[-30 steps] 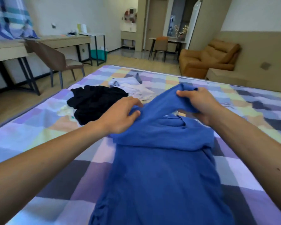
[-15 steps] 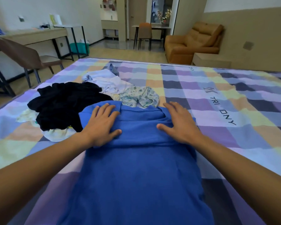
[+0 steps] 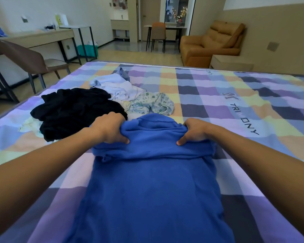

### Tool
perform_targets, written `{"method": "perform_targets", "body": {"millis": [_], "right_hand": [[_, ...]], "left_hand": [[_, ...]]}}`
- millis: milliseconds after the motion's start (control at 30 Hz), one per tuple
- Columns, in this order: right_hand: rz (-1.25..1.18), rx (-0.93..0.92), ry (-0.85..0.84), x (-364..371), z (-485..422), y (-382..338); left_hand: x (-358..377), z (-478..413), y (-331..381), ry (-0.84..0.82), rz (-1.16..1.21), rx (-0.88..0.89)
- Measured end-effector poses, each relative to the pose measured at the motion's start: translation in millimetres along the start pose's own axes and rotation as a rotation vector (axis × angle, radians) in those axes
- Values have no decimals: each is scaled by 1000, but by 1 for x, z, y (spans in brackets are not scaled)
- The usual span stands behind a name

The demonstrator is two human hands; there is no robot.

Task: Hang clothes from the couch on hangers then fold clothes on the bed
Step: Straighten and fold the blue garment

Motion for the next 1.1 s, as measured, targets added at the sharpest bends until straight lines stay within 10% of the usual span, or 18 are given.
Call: {"method": "perform_targets", "body": {"millis": [367, 600, 700, 900, 1100], "right_hand": [[-196, -52, 668, -166, 57, -22], [-54, -210, 576, -99, 94, -34], [-73, -337, 369, -49, 124, -40], [213, -115, -603, 51, 195, -8], [-26, -203, 185, -19, 125, -31]], "left_hand": [[-151, -17, 1, 390, 197, 132], [-98, 41, 22, 282, 158, 407], [-70, 84, 28, 178, 183, 520], [2, 171, 39, -453, 199, 561], [-48, 107, 30, 176, 217, 514]]}}
Point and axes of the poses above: each hand's wrist, its own z-axis away from the middle knuckle, its own x-axis out of the palm, y = z × x, the point moved 10 cm from there along -z, towards the middle knuckle, and after that the axes turned 2 degrees about z, right-handed, at the moved point
